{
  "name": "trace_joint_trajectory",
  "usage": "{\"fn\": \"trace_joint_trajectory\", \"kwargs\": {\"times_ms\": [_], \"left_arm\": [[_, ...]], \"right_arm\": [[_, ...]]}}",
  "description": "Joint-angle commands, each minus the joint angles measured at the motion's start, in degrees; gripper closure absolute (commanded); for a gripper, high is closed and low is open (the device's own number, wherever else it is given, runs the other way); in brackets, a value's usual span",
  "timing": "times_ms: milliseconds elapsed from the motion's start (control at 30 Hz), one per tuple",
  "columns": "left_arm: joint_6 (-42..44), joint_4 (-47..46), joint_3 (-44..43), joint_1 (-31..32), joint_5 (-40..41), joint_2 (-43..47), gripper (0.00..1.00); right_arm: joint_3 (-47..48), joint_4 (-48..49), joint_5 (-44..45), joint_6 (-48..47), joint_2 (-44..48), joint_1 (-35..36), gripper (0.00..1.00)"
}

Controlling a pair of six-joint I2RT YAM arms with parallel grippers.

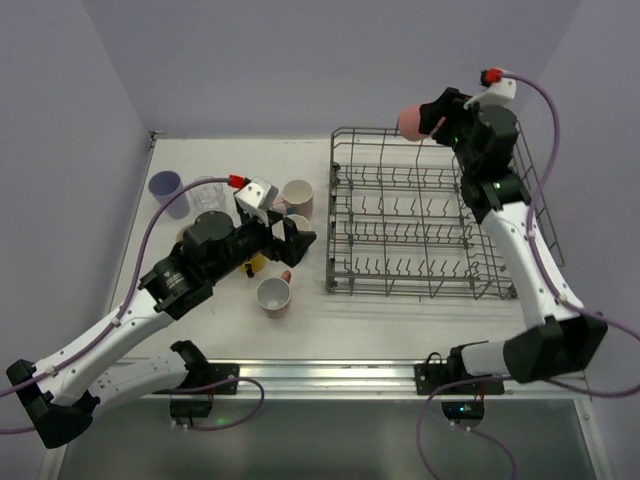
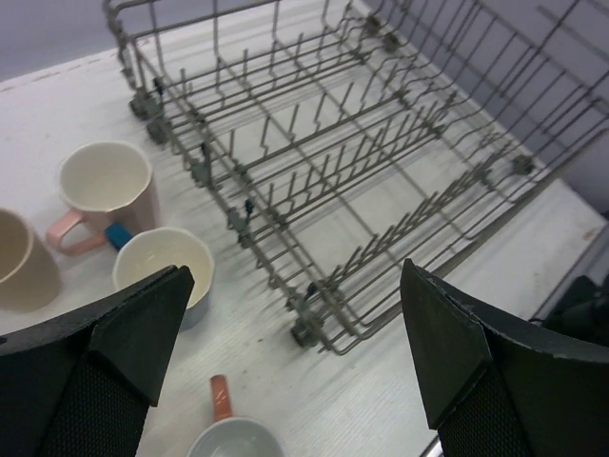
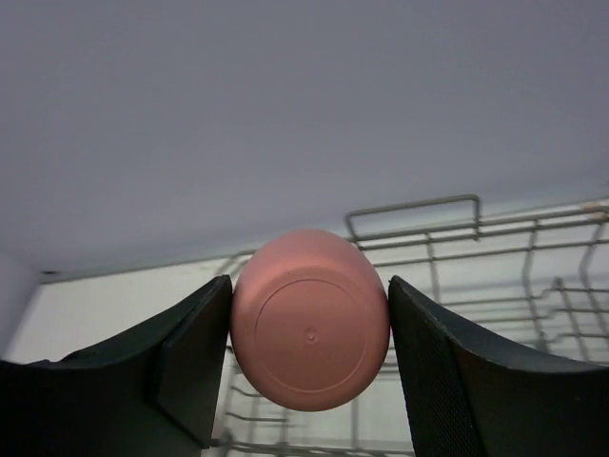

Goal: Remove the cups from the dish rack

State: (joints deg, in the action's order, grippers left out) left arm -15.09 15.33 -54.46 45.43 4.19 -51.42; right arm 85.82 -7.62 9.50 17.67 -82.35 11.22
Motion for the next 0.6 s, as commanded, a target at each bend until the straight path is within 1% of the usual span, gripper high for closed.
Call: {"fn": "trace_joint_trajectory", "kwargs": {"times_ms": [0,33,67,100,133,167,200,267,300,333,400,467,500,567], "left_arm": [[-8.0,-10.5,-1.6,-0.3,-9.0,-1.1,0.00],[-10.7,-14.2,-1.3,-0.3,-10.7,-1.7,0.04],[-12.0,-17.8,-0.6,-0.3,-12.0,-2.3,0.06],[-13.5,-19.7,-0.2,-0.3,-13.4,-3.5,0.09],[-14.8,-22.7,0.0,-0.3,-15.2,-4.3,0.12],[-17.2,-23.9,0.3,-0.3,-16.0,-5.0,0.13],[-18.5,-25.0,0.4,-0.3,-16.7,-6.4,0.14],[-21.6,-27.0,0.8,-0.3,-17.8,-7.6,0.16],[-22.6,-27.7,0.9,-0.3,-18.0,-8.4,0.17],[-24.1,-27.5,1.0,-0.3,-17.5,-8.9,0.17],[-25.2,-26.8,0.9,-0.3,-16.8,-9.7,0.18],[-26.4,-28.2,1.6,-0.3,-17.5,-10.2,0.19],[-26.9,-30.7,1.9,-0.3,-18.3,-10.7,0.21],[-27.6,-32.0,1.8,-0.3,-19.9,-11.4,0.22]], "right_arm": [[-14.7,9.9,-14.7,13.3,9.0,-0.1,0.82],[-18.5,12.4,-20.9,20.0,14.2,-0.1,0.82],[-25.3,15.4,-24.3,23.1,16.6,-0.1,0.82],[-28.0,20.7,-27.3,26.6,18.7,-0.1,0.82],[-30.8,23.1,-29.9,29.8,20.5,-0.1,0.82],[-33.4,26.1,-34.8,36.2,23.8,-0.1,0.82],[-38.4,32.6,-36.8,39.4,25.2,-0.1,0.82],[-42.3,37.4,-40.4,46.2,28.6,-0.1,0.82],[-45.5,41.2,-41.2,48.0,29.6,-0.1,0.82],[-47.0,42.7,-41.7,50.6,30.5,-0.1,0.82],[-50.4,46.1,-42.8,52.6,32.2,-0.1,0.82],[-51.2,46.5,-43.7,53.6,32.2,0.0,0.82],[-51.7,47.1,-44.6,53.8,31.3,0.2,0.82],[-52.5,49.7,-45.7,56.1,30.0,0.7,0.82]]}}
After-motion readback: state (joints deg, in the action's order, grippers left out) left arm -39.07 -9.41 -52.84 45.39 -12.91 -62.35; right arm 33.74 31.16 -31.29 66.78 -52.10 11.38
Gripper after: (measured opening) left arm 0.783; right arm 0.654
